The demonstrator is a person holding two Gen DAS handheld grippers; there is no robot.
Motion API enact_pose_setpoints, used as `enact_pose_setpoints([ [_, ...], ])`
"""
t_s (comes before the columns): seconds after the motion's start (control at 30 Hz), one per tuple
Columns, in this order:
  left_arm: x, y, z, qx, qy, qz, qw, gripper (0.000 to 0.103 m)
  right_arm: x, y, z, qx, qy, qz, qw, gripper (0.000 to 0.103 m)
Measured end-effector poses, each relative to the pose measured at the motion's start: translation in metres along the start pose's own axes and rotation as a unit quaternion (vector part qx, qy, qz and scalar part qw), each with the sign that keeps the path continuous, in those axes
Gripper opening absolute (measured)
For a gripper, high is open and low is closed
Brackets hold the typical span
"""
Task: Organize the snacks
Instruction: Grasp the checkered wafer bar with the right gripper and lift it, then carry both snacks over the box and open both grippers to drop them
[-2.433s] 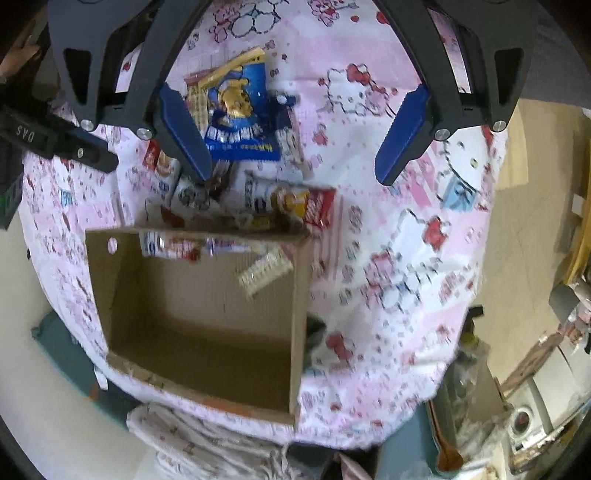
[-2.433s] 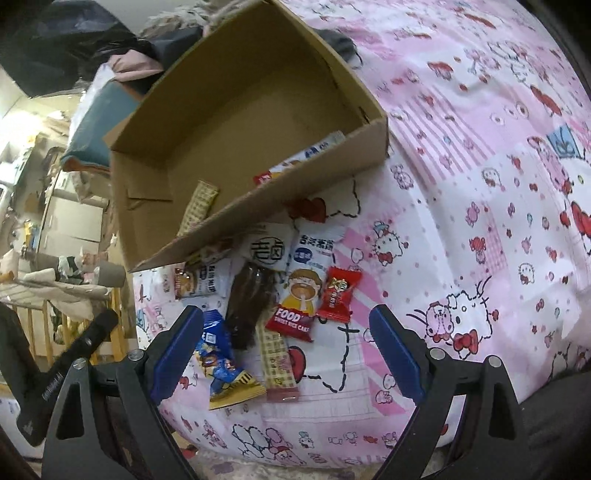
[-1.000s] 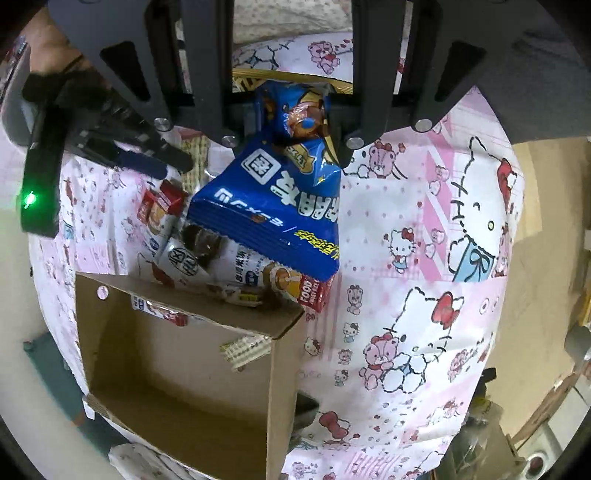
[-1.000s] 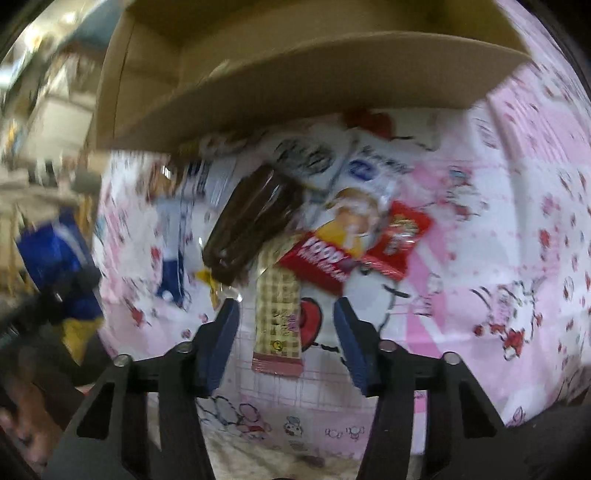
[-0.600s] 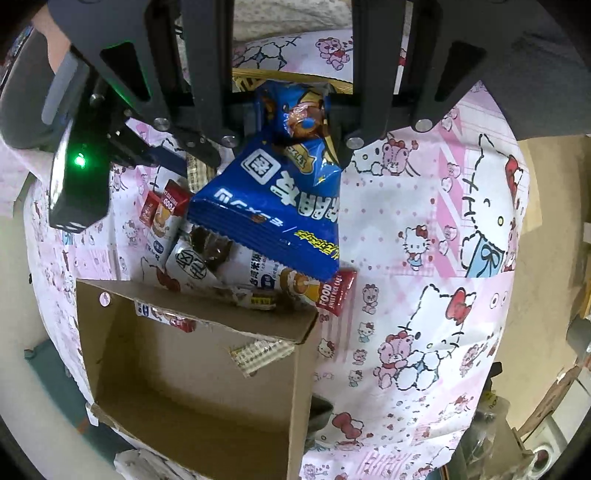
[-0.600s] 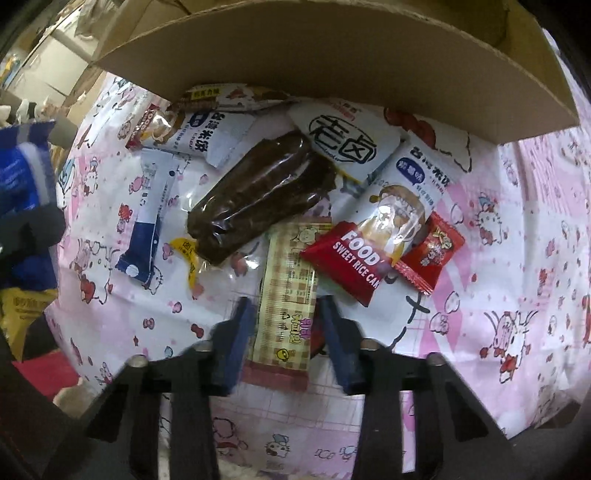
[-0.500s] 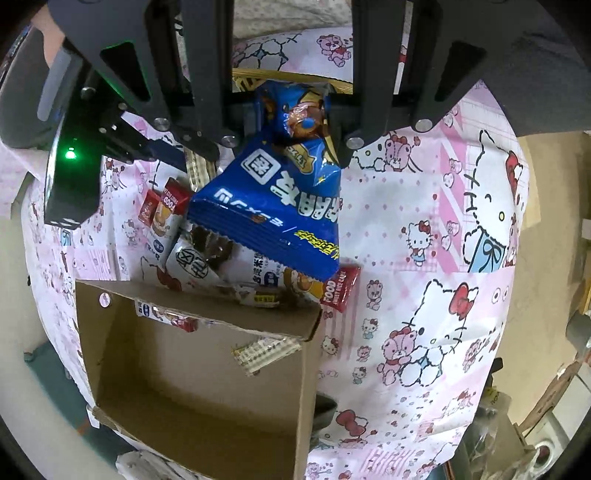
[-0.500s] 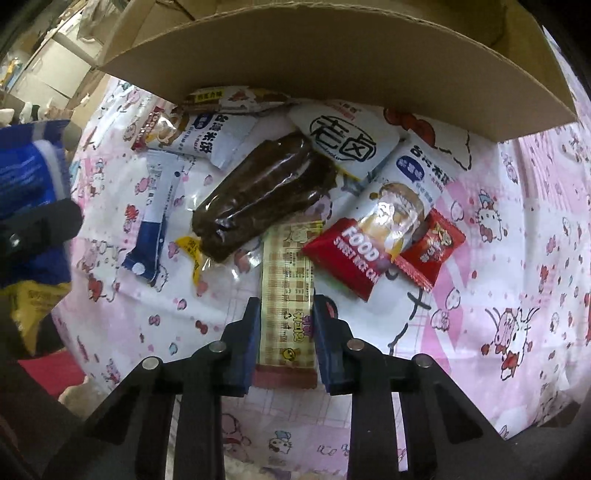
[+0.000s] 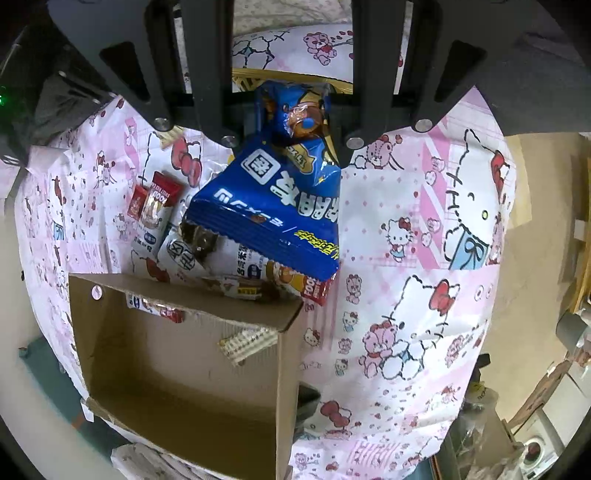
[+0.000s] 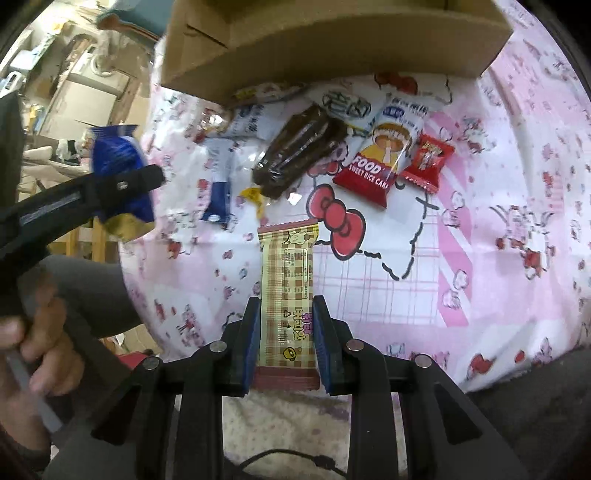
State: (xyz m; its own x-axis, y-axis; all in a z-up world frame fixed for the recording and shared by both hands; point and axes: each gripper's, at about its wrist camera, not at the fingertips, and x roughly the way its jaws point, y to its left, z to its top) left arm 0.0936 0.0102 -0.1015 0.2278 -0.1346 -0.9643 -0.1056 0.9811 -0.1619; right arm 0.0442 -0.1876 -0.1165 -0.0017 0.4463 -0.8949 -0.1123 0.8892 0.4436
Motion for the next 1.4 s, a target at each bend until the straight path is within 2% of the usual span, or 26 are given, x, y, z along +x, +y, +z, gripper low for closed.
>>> enact_pose_setpoints([
  [0.07,-0.006,0.0,0.0,0.0,-0.01,0.001,0.9999,0.019,-0.02,-0.003,-0.005,-0.001,-0.016,0.015,1.0,0.028],
  [0.17,-0.017,-0.004,0.005,0.004,-0.023,-0.002,0.9997,0.019,-0.05,-0.008,-0.002,0.006,-0.07,0.045,0.997,0.028],
  [0.3,-0.038,-0.016,0.018,0.025,-0.056,-0.001,0.9981,0.018,-0.099,-0.021,0.011,0.008,-0.181,0.062,0.982,0.028],
  [0.47,-0.06,-0.029,0.042,0.049,-0.096,0.007,0.9942,0.019,-0.134,-0.039,0.035,0.018,-0.256,0.067,0.964,0.028],
  [0.57,-0.067,-0.033,0.057,0.056,-0.107,0.01,0.9927,0.018,-0.144,-0.05,0.05,0.034,-0.285,0.066,0.956,0.028],
  [0.8,-0.068,-0.046,0.081,0.069,-0.116,0.017,0.9907,0.019,-0.156,-0.073,0.073,0.063,-0.307,0.078,0.946,0.028],
  [1.17,-0.048,-0.074,0.111,0.094,-0.122,0.024,0.9878,0.019,-0.137,-0.076,0.113,0.055,-0.295,0.059,0.952,0.028],
  [1.4,-0.039,-0.088,0.133,0.123,-0.163,0.038,0.9782,0.019,-0.117,-0.085,0.138,0.067,-0.276,0.053,0.957,0.028],
])
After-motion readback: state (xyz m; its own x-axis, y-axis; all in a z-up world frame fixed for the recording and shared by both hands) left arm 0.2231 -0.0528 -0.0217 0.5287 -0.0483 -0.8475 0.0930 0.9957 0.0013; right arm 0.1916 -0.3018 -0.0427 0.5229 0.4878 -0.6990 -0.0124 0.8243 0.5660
